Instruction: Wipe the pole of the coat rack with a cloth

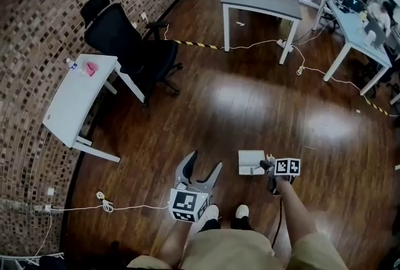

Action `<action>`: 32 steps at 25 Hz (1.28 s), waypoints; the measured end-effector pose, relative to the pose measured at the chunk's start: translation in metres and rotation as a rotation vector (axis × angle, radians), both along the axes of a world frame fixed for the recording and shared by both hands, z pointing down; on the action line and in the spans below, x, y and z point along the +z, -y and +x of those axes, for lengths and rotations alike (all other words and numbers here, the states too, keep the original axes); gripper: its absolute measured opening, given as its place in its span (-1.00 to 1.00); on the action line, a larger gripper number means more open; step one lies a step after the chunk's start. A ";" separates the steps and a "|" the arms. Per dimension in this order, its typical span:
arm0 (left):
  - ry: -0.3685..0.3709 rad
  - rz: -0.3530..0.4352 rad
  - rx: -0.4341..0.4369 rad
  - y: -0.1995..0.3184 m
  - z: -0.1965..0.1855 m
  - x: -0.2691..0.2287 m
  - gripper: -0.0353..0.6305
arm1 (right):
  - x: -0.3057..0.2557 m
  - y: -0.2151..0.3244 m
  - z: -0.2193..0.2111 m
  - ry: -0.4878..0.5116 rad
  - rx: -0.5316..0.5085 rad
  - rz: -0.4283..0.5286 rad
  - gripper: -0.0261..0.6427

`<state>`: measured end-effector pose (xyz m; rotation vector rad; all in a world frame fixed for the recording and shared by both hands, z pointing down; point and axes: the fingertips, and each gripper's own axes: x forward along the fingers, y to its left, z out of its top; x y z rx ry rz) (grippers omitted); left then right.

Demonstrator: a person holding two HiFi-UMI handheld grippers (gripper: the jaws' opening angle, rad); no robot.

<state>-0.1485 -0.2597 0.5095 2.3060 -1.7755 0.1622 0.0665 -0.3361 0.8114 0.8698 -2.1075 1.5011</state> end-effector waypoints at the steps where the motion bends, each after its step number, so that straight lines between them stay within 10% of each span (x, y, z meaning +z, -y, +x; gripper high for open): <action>1: 0.001 -0.004 -0.004 -0.002 0.001 0.001 0.04 | 0.004 -0.008 0.001 0.001 0.014 -0.020 -0.80; 4: 0.005 0.002 -0.006 -0.005 0.005 0.001 0.04 | 0.020 -0.032 0.008 -0.040 0.019 -0.065 -0.62; 8: 0.019 0.027 0.008 -0.003 0.018 -0.008 0.04 | 0.034 -0.069 0.021 -0.109 -0.097 -0.097 0.24; 12: 0.032 0.057 0.024 -0.003 0.023 -0.017 0.04 | 0.010 -0.079 0.033 -0.086 -0.121 0.008 0.42; 22: 0.008 0.117 0.057 -0.004 0.035 -0.038 0.04 | -0.239 -0.034 0.069 0.021 0.061 0.783 0.57; 32: 0.029 0.285 0.039 -0.003 0.047 -0.092 -0.03 | -0.417 -0.056 0.066 -0.184 0.260 1.350 0.57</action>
